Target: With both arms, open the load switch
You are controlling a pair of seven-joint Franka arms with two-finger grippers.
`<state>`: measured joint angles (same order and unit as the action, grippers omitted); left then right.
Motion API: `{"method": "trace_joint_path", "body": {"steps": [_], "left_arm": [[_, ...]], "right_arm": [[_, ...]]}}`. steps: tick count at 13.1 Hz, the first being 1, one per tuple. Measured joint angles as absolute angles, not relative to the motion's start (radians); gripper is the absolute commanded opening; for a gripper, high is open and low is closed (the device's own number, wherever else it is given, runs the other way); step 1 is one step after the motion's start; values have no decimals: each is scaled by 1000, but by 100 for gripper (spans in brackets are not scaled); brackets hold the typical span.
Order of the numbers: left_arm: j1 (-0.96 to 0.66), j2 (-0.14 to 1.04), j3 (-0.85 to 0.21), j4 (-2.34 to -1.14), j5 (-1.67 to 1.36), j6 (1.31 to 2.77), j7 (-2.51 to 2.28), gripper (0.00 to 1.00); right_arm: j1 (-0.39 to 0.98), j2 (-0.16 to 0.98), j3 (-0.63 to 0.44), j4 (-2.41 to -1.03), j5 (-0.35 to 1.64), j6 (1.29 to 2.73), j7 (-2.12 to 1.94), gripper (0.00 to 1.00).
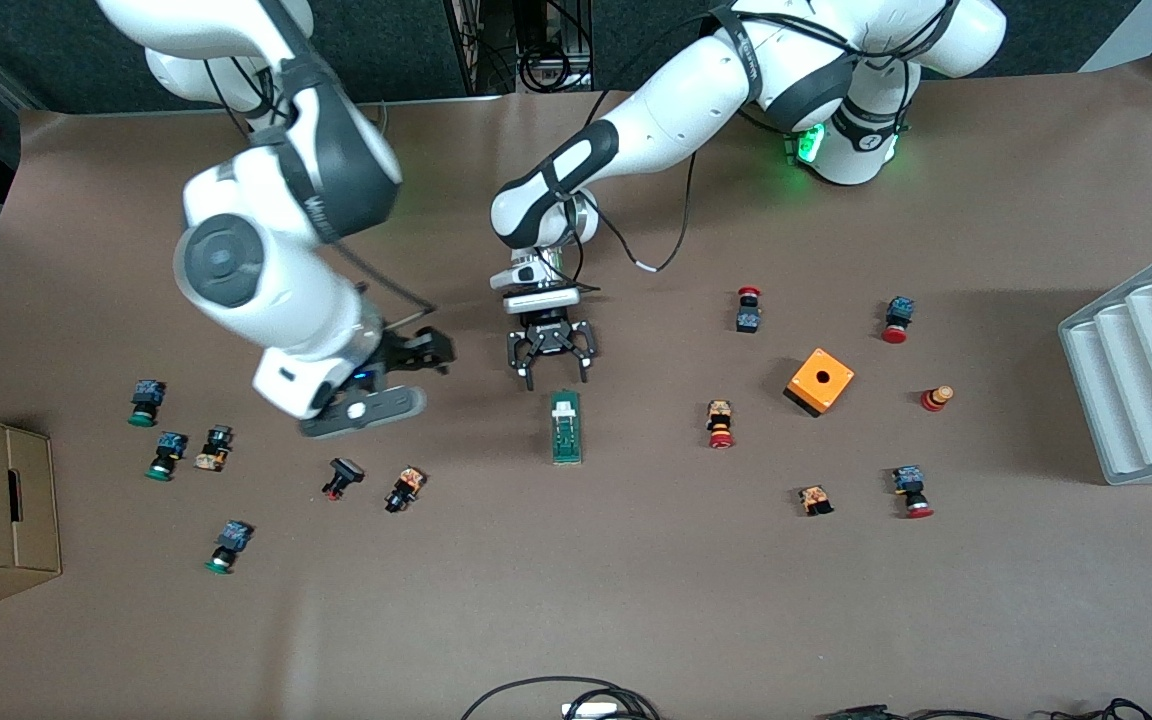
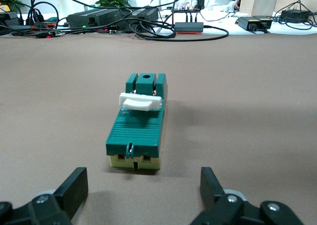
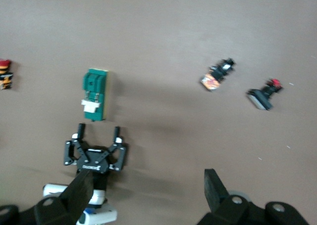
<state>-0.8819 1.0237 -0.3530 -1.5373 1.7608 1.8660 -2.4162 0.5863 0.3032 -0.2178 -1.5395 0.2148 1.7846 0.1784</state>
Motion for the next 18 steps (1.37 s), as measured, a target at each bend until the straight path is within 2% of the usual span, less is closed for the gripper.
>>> {"method": "trace_joint_path", "body": {"steps": [4,9,13,18], "left_arm": [[-882,1006,-365,-1534,1696,1867,-2365,100],[-871,901,-375,-1526,1481,1872,-2036,100],[-841,842,-375,-1523,1348,1894,-1779,100],[-793,743,-375,-1515,1153,1915,-1456,100]], "right_arm": [[441,276,-138,-1539,159,1722,178,100],[221,245,-21,-1540,143,1678,179,100],[95,228,43,-1542,99,1625,178,100],[74,225,70,-1546,80,1592,179,100]]}}
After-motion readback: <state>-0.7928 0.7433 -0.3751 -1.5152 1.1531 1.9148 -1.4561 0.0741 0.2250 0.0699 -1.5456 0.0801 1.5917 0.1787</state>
